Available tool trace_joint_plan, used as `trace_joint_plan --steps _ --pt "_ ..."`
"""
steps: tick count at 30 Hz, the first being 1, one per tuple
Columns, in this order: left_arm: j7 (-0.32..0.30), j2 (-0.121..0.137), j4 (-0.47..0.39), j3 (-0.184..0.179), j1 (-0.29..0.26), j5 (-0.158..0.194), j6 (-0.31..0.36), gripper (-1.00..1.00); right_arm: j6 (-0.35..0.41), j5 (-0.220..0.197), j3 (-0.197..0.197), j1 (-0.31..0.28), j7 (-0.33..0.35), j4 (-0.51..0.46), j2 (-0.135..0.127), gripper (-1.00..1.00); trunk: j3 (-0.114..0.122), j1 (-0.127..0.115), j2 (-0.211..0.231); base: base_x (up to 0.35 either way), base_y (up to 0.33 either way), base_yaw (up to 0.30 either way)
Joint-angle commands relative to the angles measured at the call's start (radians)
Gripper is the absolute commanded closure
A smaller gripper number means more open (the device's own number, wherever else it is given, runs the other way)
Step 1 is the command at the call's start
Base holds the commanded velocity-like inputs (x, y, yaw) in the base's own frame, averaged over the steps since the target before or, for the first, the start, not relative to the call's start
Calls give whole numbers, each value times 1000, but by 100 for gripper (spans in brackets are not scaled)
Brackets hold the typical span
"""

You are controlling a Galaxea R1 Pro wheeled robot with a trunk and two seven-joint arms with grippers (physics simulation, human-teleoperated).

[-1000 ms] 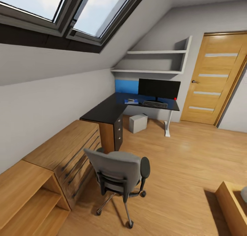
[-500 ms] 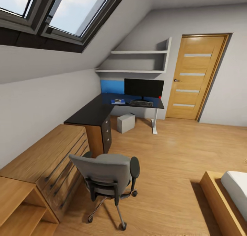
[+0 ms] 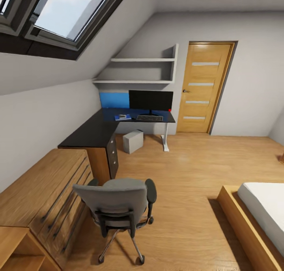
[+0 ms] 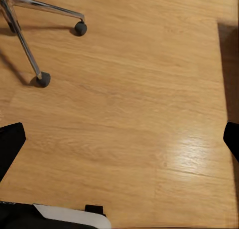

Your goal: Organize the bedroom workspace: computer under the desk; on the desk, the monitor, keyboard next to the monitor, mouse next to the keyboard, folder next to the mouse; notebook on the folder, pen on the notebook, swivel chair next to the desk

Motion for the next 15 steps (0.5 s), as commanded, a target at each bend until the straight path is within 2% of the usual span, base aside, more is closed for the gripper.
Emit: trace_joint_plan --steps 1,7,15 --pt "8 1 -1 -9 -1 3 -2 -100 -2 -2 9 -1 -6 2 0 -100 -2 1 -2 0 299 -280" --pt "8 1 -1 -9 -1 3 -2 -100 -3 -2 9 -1 -6 1 0 -100 -2 1 -2 0 301 -240" --pt "8 1 -2 -9 -1 3 -2 -100 -2 -2 9 -1 -6 1 0 -100 -2 1 -2 0 302 -55"
